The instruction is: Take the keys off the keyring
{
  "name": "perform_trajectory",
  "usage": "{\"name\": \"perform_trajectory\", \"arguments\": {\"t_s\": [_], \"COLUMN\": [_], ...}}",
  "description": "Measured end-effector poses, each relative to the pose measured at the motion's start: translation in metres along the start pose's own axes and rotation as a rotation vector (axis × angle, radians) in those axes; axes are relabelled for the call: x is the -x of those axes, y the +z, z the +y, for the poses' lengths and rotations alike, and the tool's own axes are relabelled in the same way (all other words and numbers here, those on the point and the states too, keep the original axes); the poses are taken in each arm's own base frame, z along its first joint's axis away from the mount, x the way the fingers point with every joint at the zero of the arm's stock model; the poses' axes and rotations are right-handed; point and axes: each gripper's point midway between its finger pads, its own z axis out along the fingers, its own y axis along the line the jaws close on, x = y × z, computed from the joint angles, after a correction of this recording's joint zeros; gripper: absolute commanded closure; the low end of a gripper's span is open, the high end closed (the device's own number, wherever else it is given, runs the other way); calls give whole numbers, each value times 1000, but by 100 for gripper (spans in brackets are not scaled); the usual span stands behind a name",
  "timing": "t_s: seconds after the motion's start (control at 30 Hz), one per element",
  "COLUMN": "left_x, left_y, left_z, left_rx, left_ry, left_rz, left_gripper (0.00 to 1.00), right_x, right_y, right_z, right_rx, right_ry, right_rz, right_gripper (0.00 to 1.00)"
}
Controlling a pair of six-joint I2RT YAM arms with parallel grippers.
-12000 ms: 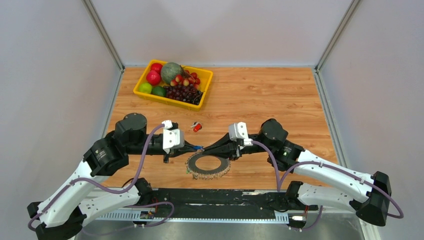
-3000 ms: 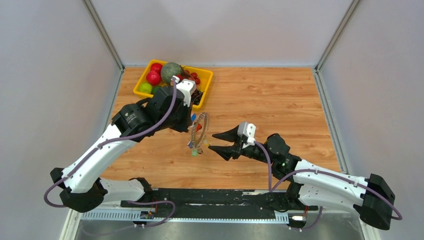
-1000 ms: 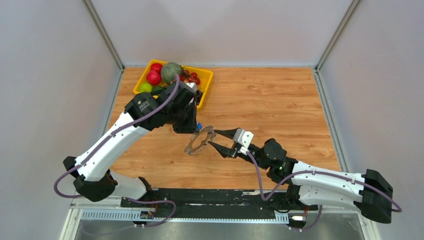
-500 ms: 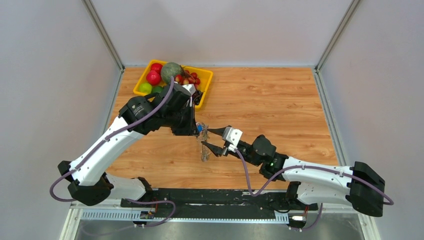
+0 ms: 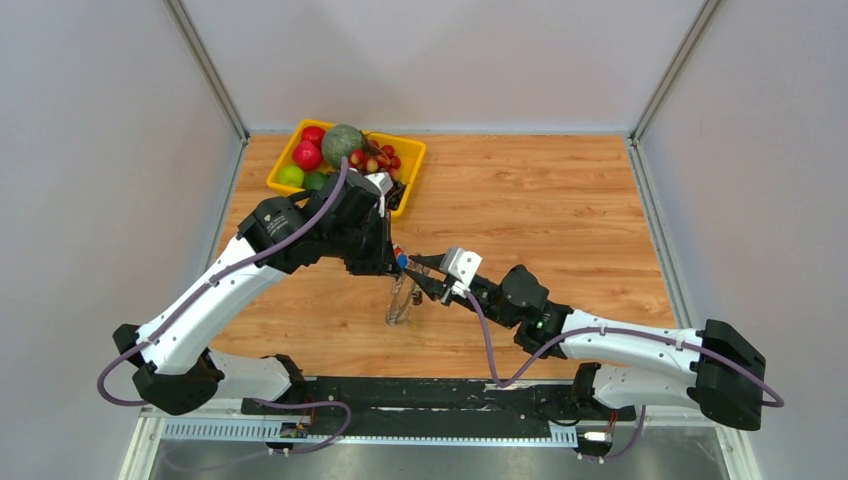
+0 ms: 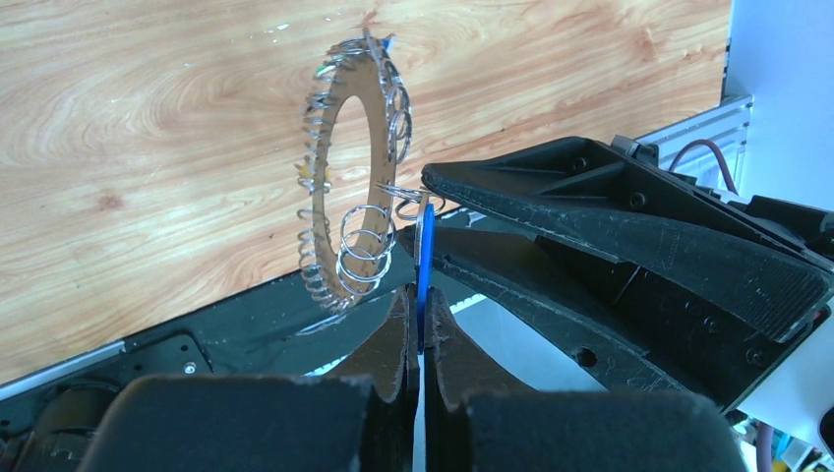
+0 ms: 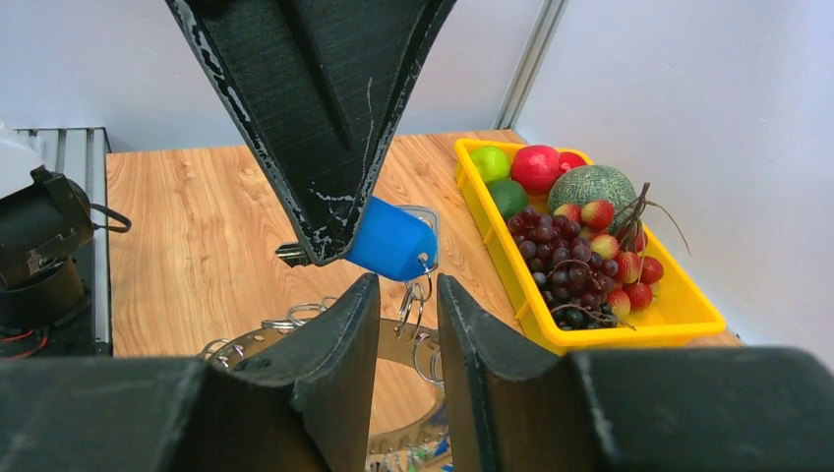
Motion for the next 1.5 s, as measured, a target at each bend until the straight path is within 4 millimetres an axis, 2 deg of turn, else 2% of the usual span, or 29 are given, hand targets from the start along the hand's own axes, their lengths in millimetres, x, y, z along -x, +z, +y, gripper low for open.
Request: {"name": "perform_trajectory", "arguments": {"t_s": [0.33,0.7,0.93,1.17,1.27,1.5], "left_x": [1,2,6,11,10,4], "left_y": [-2,-2,-2,-5,-1,18], "left_z": [-1,-1,1,2,5,-3], "left_rx": [-8,-5,5,-23,-52,-115], "left_ry": [-2,-4,-7,-30,-61,-54], "left_rz": [-11,-13,-35,-54,-27,67], "left_gripper": [100,100,100,100,100,100], "right_x": [-8,-7,-3,15,21,18], "right_y": [-1,-4,-9,-21,-27,-30], "right_z": [2,-1,-3,-1,2,14], "right_rx": [7,-5,-9,28,52,122], "right_ry": [16,25,27,7,-11,-47], "right_rz": [34,41,39,-19,-43,-47], "right_gripper": [64,100,100,100,100,100]}}
